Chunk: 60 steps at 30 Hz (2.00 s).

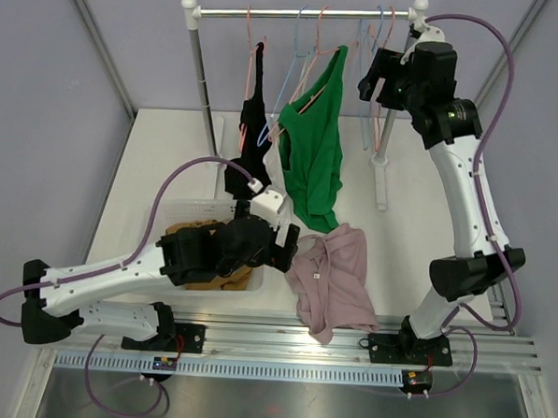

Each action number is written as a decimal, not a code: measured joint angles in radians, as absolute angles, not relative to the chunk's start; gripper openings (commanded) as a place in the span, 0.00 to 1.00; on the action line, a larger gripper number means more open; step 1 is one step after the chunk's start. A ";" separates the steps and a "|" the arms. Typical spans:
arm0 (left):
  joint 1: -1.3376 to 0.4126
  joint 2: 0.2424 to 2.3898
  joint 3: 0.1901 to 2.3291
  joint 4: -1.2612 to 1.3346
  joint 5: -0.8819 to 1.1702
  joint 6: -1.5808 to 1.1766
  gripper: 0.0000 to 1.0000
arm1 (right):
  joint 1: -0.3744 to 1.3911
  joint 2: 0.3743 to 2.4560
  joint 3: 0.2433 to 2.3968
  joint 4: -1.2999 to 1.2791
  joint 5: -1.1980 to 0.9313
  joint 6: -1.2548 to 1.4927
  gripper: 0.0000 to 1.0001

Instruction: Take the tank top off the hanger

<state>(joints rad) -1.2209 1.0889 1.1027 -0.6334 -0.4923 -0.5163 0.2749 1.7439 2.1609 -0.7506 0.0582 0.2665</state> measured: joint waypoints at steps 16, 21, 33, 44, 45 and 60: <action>-1.221 1.753 1.288 -0.456 -0.313 -0.483 0.99 | 0.275 0.815 1.509 -0.700 -0.111 0.247 1.00; -1.221 1.890 1.301 -0.429 -0.256 -0.506 0.98 | 0.275 0.712 1.428 -0.701 -0.232 0.250 0.99; -1.221 1.860 1.243 -0.381 -0.196 -0.550 0.00 | 0.275 0.660 1.406 -0.731 -0.351 0.246 0.99; -1.118 1.314 1.320 -0.666 -0.447 -0.545 0.00 | 0.275 0.642 1.414 -0.757 -0.297 0.228 0.99; -1.087 1.274 1.329 -0.686 -0.467 -0.542 0.00 | 0.275 0.642 1.414 -0.757 -0.296 0.227 0.99; -0.653 0.951 1.044 -0.852 -0.520 -0.594 0.00 | 0.275 0.683 1.414 -0.739 -0.291 0.231 0.99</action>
